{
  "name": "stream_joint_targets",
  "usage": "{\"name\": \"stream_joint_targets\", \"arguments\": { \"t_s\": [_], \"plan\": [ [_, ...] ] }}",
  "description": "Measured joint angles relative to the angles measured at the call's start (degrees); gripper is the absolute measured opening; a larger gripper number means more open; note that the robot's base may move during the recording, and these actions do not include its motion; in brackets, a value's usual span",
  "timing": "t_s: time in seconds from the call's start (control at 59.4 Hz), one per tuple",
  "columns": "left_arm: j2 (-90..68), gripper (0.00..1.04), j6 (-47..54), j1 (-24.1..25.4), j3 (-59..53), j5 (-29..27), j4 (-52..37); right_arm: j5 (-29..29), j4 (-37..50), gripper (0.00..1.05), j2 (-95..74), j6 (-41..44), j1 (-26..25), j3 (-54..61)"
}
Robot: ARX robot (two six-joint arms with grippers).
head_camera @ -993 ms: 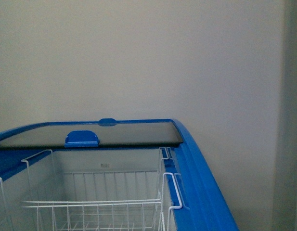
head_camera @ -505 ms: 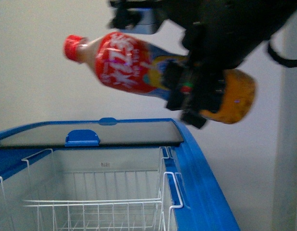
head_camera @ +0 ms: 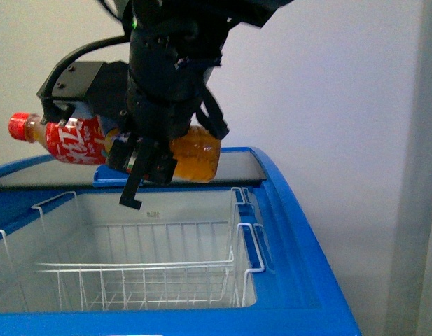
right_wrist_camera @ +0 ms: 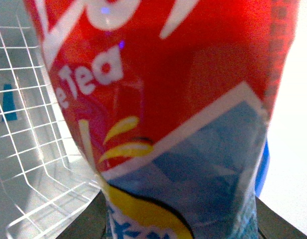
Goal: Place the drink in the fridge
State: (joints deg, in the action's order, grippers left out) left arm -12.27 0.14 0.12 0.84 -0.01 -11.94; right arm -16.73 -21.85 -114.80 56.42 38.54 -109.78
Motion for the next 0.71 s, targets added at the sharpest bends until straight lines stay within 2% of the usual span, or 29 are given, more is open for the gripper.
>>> {"name": "stream_joint_targets", "arguments": {
  "t_s": [0.202, 0.353, 0.707],
  "plan": [
    [2.2, 0.03, 0.0, 0.0, 0.0, 0.0, 1.8, -0.5, 1.5, 0.41, -4.7, 1.6, 0.8, -1.9],
    [10.7, 0.03, 0.0, 0.0, 0.0, 0.0, 11.3, -0.7, 1.9, 0.41, -7.5, 1.7, 1.2, -2.8],
    [11.9, 0.03, 0.0, 0.0, 0.0, 0.0, 11.8, -2.0, 7.5, 0.41, -11.5, 3.3, 0.3, -2.8]
  ]
}}
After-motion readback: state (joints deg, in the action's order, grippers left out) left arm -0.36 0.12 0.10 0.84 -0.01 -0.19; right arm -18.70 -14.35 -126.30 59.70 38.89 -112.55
